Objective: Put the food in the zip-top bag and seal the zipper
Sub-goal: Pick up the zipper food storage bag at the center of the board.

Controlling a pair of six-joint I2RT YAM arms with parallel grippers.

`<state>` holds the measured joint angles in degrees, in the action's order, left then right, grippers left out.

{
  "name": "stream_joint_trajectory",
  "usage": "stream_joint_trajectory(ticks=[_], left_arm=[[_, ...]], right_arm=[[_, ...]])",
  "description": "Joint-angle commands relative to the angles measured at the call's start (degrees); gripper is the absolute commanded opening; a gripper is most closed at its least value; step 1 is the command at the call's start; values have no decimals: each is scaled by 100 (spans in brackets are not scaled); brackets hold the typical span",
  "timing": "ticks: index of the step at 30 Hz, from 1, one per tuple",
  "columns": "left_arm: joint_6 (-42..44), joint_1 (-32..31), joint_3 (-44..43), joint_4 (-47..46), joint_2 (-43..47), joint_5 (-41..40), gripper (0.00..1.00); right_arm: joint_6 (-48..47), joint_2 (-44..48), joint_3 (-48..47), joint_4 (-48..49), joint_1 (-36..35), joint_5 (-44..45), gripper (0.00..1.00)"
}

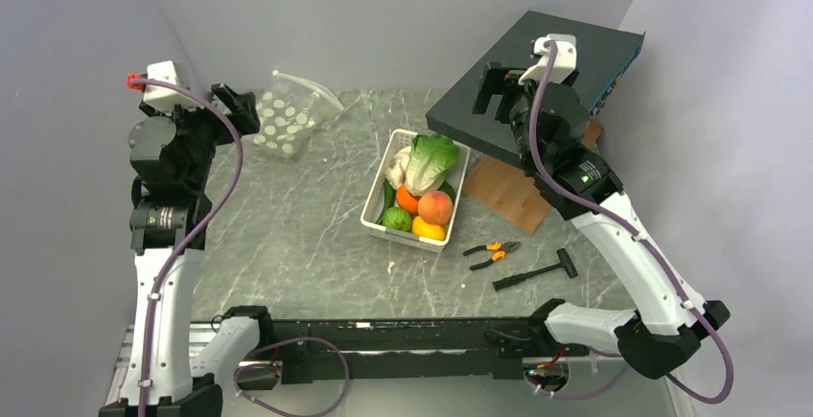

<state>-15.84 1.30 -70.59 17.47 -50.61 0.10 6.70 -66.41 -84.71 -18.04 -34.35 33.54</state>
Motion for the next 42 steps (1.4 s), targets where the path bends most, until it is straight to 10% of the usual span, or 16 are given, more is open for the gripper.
stream_joint_trajectory(ticks=[1, 20, 32, 42], left_arm=[[-322, -43, -226, 93, -480, 35, 100], [-1936, -961, -3371, 818, -5680, -1934, 99], [843, -2009, -4932, -1558, -8136, -4750, 100], [435, -1989, -6168, -649, -9314, -4838, 100]], right_arm=[[130, -296, -396, -540, -85, -55, 100], [1259, -574, 171, -1467, -226, -600, 100], [1045, 365, 1072, -952, -249, -348, 100], [806, 948, 1563, -523, -247, -133, 100]])
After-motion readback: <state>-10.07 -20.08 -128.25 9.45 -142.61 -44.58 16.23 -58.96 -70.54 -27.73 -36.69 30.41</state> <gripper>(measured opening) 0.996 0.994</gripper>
